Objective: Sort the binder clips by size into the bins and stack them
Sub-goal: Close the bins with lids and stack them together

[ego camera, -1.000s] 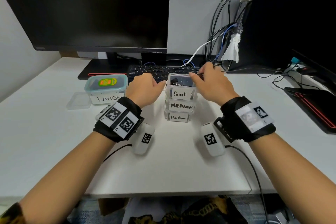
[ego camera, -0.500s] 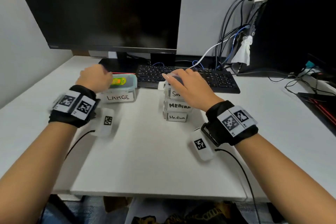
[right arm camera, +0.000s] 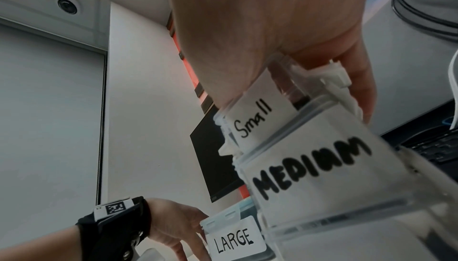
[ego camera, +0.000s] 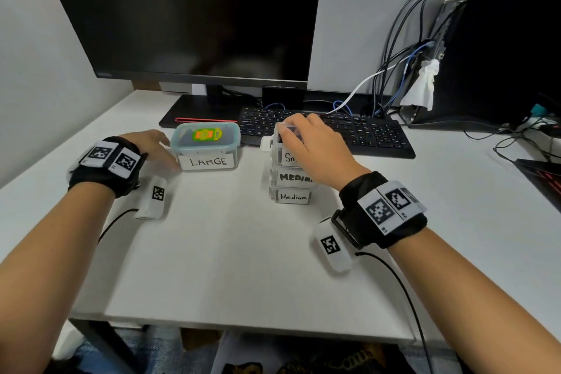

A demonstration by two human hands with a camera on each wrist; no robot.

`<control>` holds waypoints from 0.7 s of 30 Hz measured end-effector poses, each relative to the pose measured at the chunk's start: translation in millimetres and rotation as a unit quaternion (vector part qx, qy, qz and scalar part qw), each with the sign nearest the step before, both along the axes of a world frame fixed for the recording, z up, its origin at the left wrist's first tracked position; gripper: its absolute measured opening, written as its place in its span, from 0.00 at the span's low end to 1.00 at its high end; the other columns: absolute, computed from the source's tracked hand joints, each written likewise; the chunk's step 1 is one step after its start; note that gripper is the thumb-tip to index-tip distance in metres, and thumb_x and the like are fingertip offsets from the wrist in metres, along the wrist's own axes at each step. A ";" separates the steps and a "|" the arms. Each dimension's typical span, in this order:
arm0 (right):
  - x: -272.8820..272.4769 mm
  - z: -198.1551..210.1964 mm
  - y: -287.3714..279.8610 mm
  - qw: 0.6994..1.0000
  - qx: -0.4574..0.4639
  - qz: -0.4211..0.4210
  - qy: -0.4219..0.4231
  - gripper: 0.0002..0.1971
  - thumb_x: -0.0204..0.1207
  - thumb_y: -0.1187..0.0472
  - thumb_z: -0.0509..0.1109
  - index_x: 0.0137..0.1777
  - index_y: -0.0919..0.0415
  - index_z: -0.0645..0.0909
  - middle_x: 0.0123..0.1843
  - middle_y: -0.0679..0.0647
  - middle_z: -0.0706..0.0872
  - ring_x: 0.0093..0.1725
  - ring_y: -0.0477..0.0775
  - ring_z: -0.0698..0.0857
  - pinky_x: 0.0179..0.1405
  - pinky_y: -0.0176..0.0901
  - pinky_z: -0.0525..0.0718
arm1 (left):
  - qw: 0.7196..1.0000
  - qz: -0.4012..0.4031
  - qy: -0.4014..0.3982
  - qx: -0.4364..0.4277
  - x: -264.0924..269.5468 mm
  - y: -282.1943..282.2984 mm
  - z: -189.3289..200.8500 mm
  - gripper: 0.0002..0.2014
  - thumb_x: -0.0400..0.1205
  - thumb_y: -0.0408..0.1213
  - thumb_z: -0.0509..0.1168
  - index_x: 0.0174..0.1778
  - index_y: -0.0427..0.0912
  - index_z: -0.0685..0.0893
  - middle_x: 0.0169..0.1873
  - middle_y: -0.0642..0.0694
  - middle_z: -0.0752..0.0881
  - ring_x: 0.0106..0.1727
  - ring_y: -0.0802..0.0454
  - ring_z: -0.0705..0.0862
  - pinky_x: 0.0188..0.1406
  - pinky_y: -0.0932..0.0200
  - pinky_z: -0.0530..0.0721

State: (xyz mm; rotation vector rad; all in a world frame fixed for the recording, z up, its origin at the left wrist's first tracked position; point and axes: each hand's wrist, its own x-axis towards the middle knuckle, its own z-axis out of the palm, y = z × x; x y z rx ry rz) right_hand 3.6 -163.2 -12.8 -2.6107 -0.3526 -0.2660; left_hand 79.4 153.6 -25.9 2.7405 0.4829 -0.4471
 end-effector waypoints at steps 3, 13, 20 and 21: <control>0.8 -0.6 2.7 1.000 -0.012 0.002 -0.008 0.19 0.87 0.45 0.50 0.69 0.51 0.73 0.60 0.55 0.77 0.56 0.59 0.81 0.51 0.48 0.75 | 0.999 -0.021 -0.015 0.023 -3.4 -6.5 -1.3 0.46 0.55 0.49 0.82 0.72 0.51 0.74 0.67 0.44 0.80 0.61 0.42 0.79 0.56 0.50 0.83; -1.4 -2.5 3.4 0.998 -0.038 0.009 -0.043 0.17 0.87 0.49 0.51 0.68 0.52 0.73 0.59 0.57 0.77 0.53 0.61 0.82 0.53 0.52 0.81 | 0.998 -0.030 -0.013 0.054 -17.4 -5.7 7.5 0.40 0.55 0.54 0.84 0.61 0.45 0.79 0.48 0.44 0.86 0.52 0.42 0.85 0.47 0.53 0.85; -0.1 -2.9 3.8 0.999 -0.010 0.002 -0.036 0.18 0.86 0.46 0.50 0.66 0.51 0.74 0.58 0.55 0.78 0.53 0.58 0.82 0.49 0.47 0.77 | 0.999 0.039 -0.014 -0.014 -28.9 8.7 2.4 0.34 0.51 0.54 0.86 0.46 0.42 0.81 0.44 0.43 0.86 0.45 0.46 0.85 0.31 0.59 0.81; -0.6 -2.7 3.7 0.999 -0.006 0.003 -0.035 0.18 0.86 0.46 0.50 0.66 0.51 0.74 0.58 0.55 0.78 0.53 0.58 0.81 0.49 0.47 0.76 | 0.998 0.047 -0.018 -0.033 -28.2 10.6 1.4 0.34 0.51 0.51 0.87 0.47 0.40 0.81 0.44 0.42 0.85 0.45 0.46 0.84 0.32 0.59 0.80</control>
